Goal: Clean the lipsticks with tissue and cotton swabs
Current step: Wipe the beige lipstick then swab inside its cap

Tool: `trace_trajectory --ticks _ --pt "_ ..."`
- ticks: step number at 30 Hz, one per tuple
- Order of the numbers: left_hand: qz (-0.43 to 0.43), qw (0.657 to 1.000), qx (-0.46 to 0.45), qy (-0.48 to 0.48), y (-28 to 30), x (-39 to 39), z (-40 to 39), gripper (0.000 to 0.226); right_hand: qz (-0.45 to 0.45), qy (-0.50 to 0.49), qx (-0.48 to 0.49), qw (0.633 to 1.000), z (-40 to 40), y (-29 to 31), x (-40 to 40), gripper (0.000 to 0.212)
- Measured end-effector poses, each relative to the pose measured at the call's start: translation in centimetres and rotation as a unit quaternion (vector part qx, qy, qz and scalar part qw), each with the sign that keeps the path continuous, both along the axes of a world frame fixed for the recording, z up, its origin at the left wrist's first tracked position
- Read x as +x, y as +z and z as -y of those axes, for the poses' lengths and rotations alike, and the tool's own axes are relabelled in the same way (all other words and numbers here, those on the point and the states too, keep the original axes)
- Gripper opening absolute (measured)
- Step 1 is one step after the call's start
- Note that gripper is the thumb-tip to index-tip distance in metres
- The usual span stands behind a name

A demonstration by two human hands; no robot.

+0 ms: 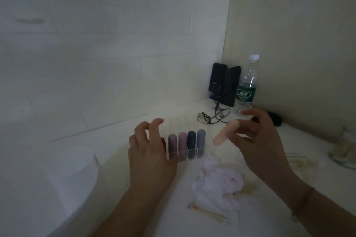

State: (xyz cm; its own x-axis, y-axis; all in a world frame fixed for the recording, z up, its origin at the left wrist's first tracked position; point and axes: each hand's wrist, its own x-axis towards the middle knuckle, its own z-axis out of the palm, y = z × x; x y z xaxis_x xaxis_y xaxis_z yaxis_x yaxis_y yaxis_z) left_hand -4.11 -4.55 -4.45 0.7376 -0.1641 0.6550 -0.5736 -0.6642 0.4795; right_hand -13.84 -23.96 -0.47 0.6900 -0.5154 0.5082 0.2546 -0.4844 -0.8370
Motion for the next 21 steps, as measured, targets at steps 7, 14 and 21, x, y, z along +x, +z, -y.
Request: trace_trajectory --ticks 7,14,21 --pt "-0.1 0.992 -0.047 -0.068 -0.4 0.9 -0.3 0.074 -0.072 -0.034 -0.159 0.984 -0.1 -0.7 4.2 0.033" --pt "-0.096 0.994 -0.034 -0.05 -0.5 0.9 -0.2 0.071 -0.155 -0.04 -0.256 0.953 0.1 -3.0 3.9 0.045" --pt "-0.013 0.998 -0.048 -0.034 0.5 -0.4 0.5 0.071 -0.045 -0.065 -0.233 0.969 -0.4 0.5 -0.8 0.021"
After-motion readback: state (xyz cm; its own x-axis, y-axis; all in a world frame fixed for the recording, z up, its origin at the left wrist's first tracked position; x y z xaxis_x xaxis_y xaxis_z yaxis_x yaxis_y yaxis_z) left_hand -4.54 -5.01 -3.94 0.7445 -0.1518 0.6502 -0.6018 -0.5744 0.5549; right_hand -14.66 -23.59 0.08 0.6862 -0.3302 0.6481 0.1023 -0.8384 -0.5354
